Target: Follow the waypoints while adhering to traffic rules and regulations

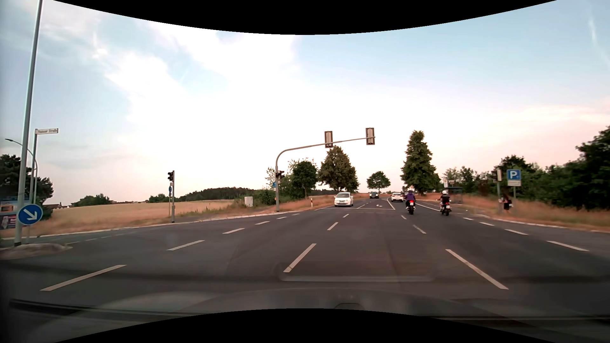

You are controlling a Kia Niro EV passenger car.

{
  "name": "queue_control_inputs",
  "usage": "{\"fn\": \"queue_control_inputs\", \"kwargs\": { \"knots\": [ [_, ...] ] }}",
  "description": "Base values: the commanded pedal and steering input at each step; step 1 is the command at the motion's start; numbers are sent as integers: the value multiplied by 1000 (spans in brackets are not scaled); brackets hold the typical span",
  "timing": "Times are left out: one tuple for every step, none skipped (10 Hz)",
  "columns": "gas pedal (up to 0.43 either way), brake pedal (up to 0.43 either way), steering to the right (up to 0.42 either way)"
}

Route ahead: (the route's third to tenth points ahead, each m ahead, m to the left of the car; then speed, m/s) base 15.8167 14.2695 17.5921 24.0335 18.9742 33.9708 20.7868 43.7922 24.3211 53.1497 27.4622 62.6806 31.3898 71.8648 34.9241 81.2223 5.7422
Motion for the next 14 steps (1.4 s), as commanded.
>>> {"fn": "queue_control_inputs", "kwargs": {
  "knots": [
    [228, 0, -223],
    [209, 0, -239],
    [177, 0, -258],
    [177, 0, -275],
    [169, 0, -291],
    [138, 0, -303],
    [138, 0, -315],
    [130, 0, -323],
    [130, 0, -332],
    [118, 0, -340],
    [110, 0, -351],
    [110, 0, -361],
    [110, 0, -365],
    [110, 0, -368]
  ]
}}
